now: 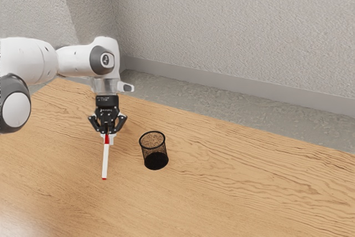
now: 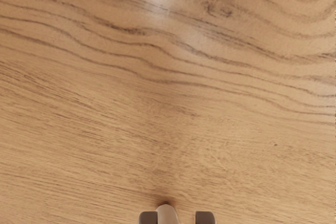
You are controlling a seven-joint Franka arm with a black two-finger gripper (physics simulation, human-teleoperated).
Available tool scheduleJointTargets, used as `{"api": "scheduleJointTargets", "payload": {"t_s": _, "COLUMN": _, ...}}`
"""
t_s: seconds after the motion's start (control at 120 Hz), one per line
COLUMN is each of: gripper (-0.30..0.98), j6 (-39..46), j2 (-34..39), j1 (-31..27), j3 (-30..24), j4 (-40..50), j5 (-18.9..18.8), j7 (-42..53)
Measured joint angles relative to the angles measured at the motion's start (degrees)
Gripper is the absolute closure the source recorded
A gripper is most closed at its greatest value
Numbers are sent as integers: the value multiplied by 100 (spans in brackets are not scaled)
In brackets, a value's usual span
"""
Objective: Take the marker out of the pen holder and place it to the left of the pen holder.
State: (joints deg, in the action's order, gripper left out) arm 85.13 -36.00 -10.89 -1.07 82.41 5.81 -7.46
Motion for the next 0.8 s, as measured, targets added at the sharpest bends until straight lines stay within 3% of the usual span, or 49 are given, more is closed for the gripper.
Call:
{"api": "scheduleJointTargets", "payload": {"t_s": 0.5, "gripper": 63, "j6": 714, "j2": -697, "j1": 44, "j3": -8, "j4": -475, "j5": 415, "j7": 127}}
{"api": "scheduleJointTargets", "payload": {"t_s": 0.633, "gripper": 40, "j6": 906, "j2": -636, "j1": 28, "j3": -26, "j4": -502, "j5": 464, "j7": 207}}
{"api": "scheduleJointTargets", "payload": {"t_s": 0.7, "gripper": 29, "j6": 950, "j2": -159, "j1": 116, "j3": -37, "j4": -395, "j5": 462, "j7": 246}}
{"api": "scheduleJointTargets", "payload": {"t_s": 0.8, "gripper": 18, "j6": 905, "j2": 1940, "j1": 495, "j3": -38, "j4": 541, "j5": 441, "j7": 336}}
